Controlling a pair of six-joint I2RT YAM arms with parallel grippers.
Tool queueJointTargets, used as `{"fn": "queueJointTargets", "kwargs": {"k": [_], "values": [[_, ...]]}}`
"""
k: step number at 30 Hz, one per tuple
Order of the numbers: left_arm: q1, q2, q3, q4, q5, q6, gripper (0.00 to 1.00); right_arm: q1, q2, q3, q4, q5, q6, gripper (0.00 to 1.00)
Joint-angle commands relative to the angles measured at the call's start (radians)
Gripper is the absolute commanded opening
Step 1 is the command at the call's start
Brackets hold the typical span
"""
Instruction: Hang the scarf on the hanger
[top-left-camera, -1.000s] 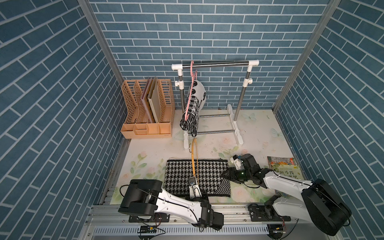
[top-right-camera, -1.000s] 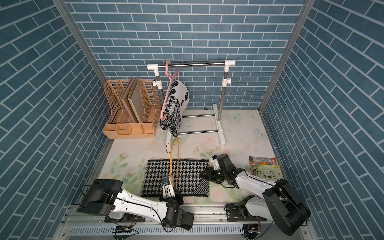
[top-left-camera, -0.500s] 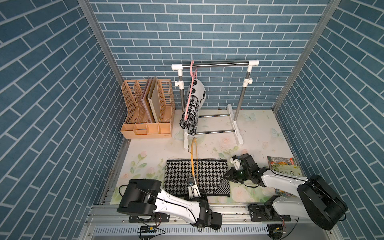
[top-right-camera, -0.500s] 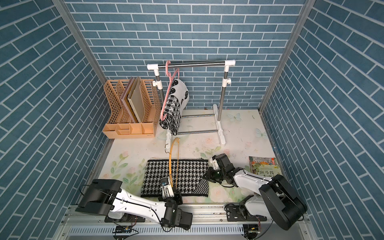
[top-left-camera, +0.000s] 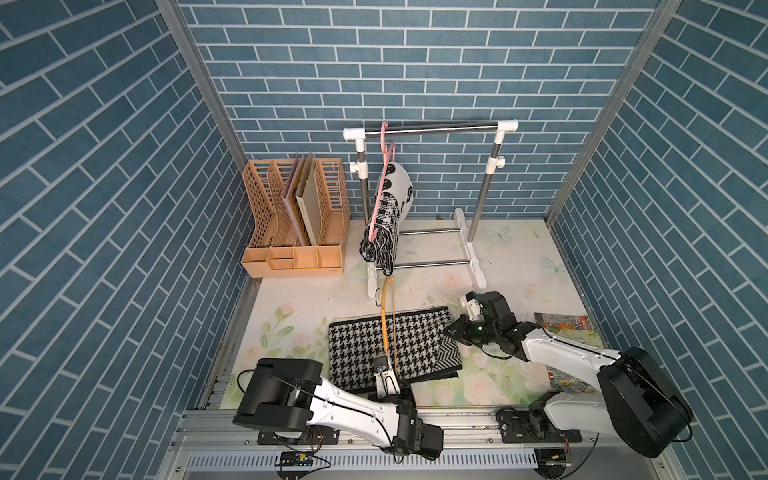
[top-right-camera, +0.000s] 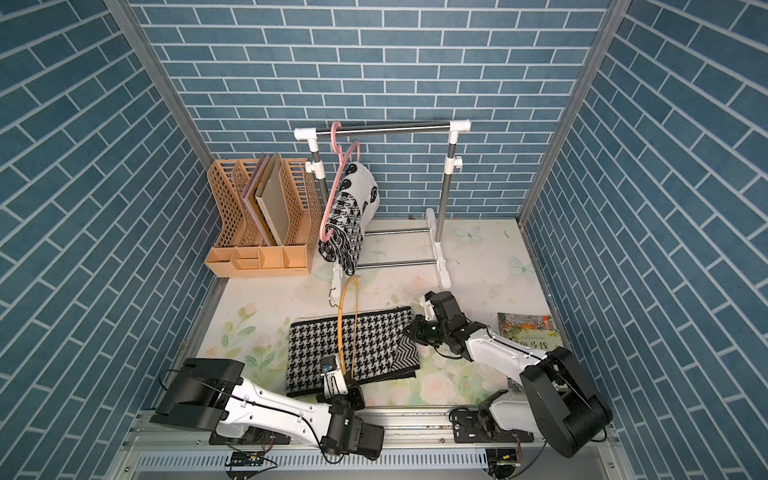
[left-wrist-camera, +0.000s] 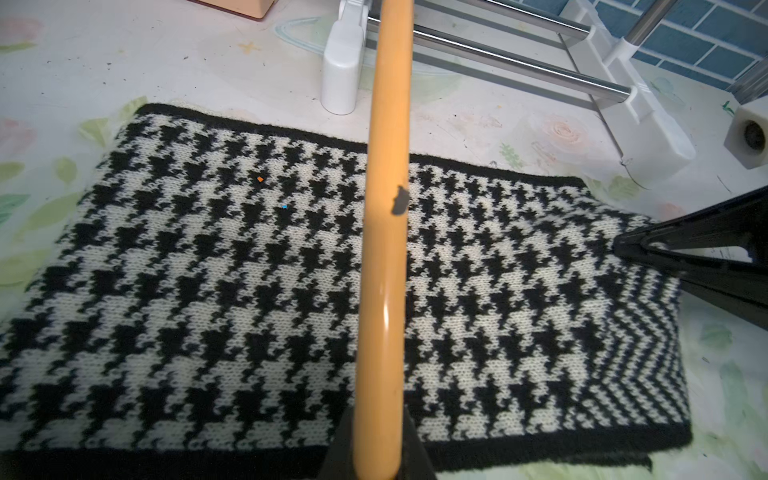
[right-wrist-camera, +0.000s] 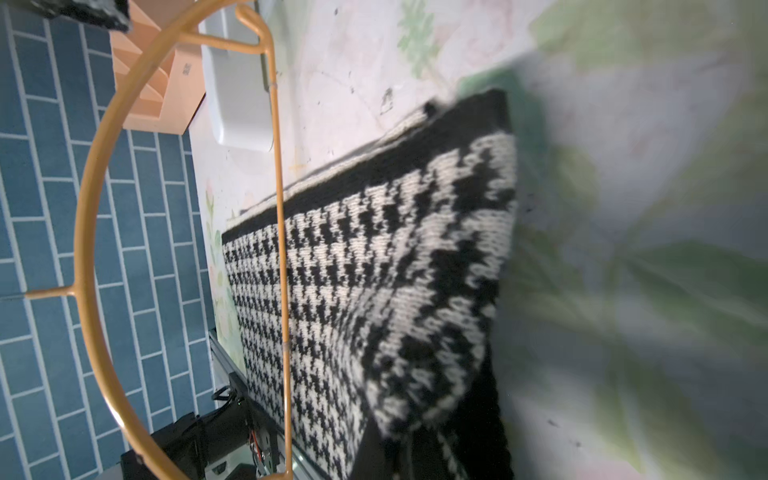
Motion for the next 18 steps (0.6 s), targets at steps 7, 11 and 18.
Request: {"fn": "queueJointTargets", "kwargs": {"k": [7, 11, 18], "values": [[-0.671, -0.003, -0.004, 0.012, 0.043, -0.485, 0.00, -0.058, -0.053, 0.060, -0.057, -0.035, 0.025, 0.00], [-0.672, 0.000, -0.003, 0.017, 0.043, -0.485, 0.00, -0.055, -0.043, 0.058, -0.095, -0.050, -0.017, 0.00], [-0.672, 0.004, -0.003, 0.018, 0.038, -0.484, 0.00, -0.056, 0.010, 0.058, -0.264, 0.030, -0.132, 0.39]]}}
